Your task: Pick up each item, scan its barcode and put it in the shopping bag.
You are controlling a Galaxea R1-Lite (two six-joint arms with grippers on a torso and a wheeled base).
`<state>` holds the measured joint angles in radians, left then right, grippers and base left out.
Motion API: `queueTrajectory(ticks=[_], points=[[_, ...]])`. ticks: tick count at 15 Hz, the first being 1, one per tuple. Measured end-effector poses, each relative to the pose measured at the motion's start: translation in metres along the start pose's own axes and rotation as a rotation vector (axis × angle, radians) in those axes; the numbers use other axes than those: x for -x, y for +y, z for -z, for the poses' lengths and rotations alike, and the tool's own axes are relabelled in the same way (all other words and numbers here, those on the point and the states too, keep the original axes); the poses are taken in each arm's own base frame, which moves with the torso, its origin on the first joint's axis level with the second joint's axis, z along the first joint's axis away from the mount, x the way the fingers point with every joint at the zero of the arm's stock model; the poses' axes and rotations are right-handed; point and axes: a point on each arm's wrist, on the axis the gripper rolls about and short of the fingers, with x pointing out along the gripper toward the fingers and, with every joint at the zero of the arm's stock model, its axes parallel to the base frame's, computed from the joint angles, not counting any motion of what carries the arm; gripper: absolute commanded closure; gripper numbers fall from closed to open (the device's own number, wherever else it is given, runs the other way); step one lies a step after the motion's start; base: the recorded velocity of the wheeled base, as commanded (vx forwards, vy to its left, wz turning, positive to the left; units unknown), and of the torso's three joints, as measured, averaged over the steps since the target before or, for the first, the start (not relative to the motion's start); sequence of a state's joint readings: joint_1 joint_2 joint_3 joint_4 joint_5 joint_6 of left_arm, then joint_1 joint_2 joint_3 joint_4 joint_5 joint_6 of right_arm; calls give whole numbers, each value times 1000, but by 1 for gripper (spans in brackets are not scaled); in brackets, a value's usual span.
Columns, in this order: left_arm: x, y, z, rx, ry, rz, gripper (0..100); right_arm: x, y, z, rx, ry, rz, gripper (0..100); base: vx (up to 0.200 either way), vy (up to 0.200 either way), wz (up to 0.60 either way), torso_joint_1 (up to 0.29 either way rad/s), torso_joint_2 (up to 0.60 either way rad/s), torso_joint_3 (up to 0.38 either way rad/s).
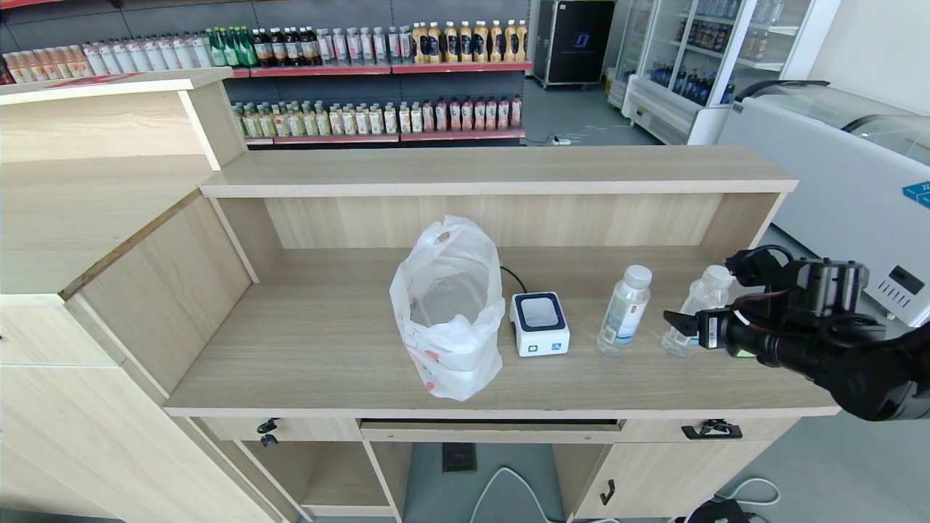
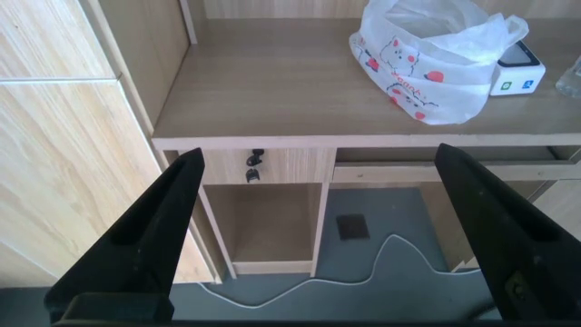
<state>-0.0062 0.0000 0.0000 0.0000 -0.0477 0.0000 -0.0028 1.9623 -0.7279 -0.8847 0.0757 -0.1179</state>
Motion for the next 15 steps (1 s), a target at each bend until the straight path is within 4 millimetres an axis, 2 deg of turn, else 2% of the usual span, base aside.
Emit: queueTrajectory(ticks=[7,15], points=[[0,0,0,0,0,0,0,-38,19,2,30,-9,-97,0,0,0,0,0,0,0],[0,0,0,0,0,0,0,-62,27,4,49,-24,-151,0,0,0,0,0,0,0]])
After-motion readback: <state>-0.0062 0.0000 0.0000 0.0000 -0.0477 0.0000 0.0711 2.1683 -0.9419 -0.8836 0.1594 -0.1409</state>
